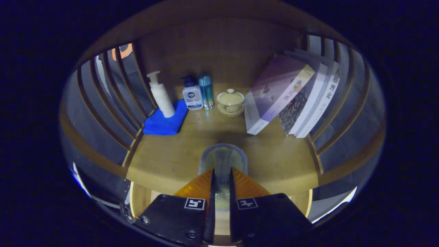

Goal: Pull open the drawer, take out the items inside it, and place them on the countertop above the cabinet.

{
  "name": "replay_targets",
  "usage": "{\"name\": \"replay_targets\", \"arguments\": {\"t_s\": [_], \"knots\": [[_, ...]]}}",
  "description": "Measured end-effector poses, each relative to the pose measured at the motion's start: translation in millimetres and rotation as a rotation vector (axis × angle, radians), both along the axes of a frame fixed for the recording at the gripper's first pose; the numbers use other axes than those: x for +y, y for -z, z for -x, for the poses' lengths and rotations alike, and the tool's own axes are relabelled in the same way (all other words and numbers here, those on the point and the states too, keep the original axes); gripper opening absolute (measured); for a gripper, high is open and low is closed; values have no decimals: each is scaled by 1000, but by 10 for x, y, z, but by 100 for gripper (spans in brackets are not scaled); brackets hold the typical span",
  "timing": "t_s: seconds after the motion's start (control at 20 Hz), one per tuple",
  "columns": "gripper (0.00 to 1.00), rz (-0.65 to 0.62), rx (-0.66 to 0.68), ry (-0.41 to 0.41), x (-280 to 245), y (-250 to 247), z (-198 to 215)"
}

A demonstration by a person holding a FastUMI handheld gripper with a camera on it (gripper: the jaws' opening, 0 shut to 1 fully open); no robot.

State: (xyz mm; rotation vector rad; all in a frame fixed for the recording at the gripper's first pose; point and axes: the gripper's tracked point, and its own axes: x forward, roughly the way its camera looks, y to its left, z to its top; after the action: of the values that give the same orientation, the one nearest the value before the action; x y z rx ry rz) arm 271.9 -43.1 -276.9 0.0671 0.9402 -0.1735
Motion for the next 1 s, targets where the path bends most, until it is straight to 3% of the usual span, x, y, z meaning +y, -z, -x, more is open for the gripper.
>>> {"name": "replay_targets", "arguments": {"t_s": [0.7,0.95,1.0], "knots": [[20,35,32,35,-112,478,-583],[25,18,7,22,-63,490,-645],[29,15,2,21,-57,470,-636]]}}
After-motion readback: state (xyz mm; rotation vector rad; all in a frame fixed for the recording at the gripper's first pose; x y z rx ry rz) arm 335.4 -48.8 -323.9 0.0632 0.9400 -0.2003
